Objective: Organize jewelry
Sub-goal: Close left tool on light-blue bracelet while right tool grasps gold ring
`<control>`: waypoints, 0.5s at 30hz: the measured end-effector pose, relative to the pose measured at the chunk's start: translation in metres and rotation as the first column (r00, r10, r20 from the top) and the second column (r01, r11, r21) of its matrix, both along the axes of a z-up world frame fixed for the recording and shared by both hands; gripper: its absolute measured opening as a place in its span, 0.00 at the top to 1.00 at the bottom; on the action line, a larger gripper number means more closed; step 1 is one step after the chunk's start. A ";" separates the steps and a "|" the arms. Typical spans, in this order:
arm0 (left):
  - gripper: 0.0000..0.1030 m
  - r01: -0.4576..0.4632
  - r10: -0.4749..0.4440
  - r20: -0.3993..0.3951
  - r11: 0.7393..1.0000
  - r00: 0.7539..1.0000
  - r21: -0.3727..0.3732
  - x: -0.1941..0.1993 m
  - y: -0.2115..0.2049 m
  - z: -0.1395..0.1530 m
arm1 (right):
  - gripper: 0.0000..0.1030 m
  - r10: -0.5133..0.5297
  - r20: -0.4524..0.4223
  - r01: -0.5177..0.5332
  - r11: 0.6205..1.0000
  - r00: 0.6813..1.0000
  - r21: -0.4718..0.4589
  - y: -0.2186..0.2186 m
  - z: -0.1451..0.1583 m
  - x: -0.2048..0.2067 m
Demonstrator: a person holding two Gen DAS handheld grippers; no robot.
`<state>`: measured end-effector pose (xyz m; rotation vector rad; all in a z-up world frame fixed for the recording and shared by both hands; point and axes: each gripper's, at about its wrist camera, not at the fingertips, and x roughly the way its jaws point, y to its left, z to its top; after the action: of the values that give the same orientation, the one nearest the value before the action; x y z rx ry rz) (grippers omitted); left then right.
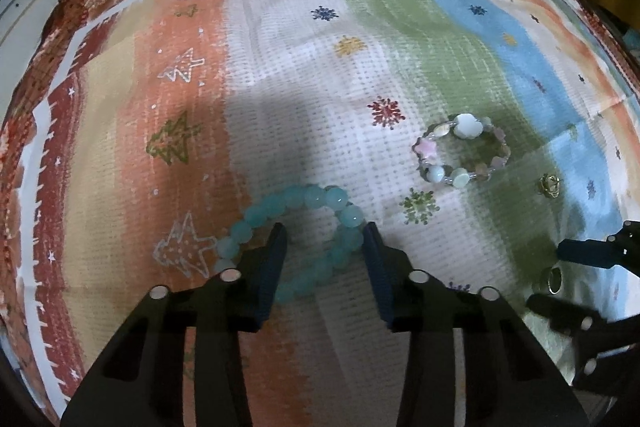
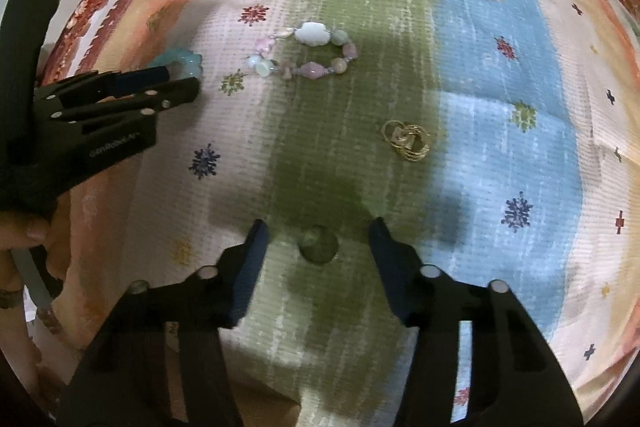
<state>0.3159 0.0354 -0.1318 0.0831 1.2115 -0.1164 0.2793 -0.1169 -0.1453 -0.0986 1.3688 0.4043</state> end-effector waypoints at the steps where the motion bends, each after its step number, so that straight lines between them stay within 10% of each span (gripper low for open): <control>1: 0.71 -0.002 0.002 0.000 1.000 1.000 0.005 0.000 0.001 0.000 | 0.65 -0.003 -0.003 0.003 1.000 1.000 0.002 -0.001 0.000 0.000; 3: 0.80 -0.008 0.008 0.001 1.000 1.000 -0.003 0.000 0.004 0.000 | 0.78 -0.033 -0.012 0.034 0.999 0.999 0.022 -0.006 0.000 0.002; 15: 0.89 -0.044 0.045 0.007 0.994 0.999 -0.096 -0.011 0.017 0.012 | 0.79 -0.008 0.017 0.008 0.999 1.000 0.034 -0.006 0.013 0.000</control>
<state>0.3053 0.0528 -0.1197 -0.0278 1.1956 -0.1347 0.2796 -0.1227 -0.1324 -0.0688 1.3451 0.4189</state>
